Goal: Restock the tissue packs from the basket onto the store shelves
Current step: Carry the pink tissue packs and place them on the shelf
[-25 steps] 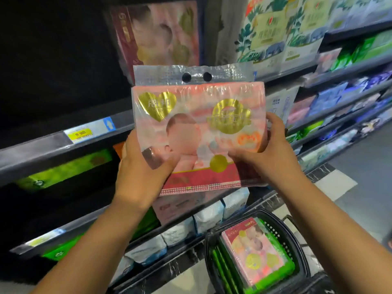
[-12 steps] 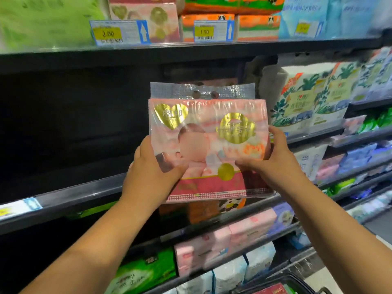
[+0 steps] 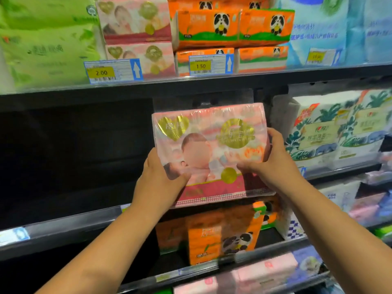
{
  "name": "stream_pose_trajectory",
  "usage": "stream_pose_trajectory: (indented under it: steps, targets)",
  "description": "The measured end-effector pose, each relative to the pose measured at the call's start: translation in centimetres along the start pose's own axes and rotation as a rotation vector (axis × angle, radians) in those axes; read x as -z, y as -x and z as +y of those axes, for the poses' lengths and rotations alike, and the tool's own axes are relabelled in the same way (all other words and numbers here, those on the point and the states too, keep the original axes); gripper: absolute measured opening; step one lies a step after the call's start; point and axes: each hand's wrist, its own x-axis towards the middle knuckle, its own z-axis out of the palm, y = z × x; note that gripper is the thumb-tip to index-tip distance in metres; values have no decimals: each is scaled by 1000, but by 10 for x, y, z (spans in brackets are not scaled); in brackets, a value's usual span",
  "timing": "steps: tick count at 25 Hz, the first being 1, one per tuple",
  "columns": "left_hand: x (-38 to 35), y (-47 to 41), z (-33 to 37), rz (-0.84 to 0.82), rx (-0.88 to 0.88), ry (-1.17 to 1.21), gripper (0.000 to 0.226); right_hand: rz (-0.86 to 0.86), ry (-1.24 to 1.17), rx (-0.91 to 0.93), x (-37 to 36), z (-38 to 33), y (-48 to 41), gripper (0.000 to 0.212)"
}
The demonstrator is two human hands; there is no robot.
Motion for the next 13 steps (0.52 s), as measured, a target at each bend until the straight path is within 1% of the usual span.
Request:
stream_pose_trajectory:
  steps: [3,6,13]
  targets:
    - [-15,-13,6,52,-4,-16,83,-12,-19,4,4,10,-22,91]
    - [-28,-24,9,98,-13,8,85,-1,-50,21,5,21,-40,94]
    - [-60,-45,1,88,34,6,81,0,-17,-16,-13,54,-69,95]
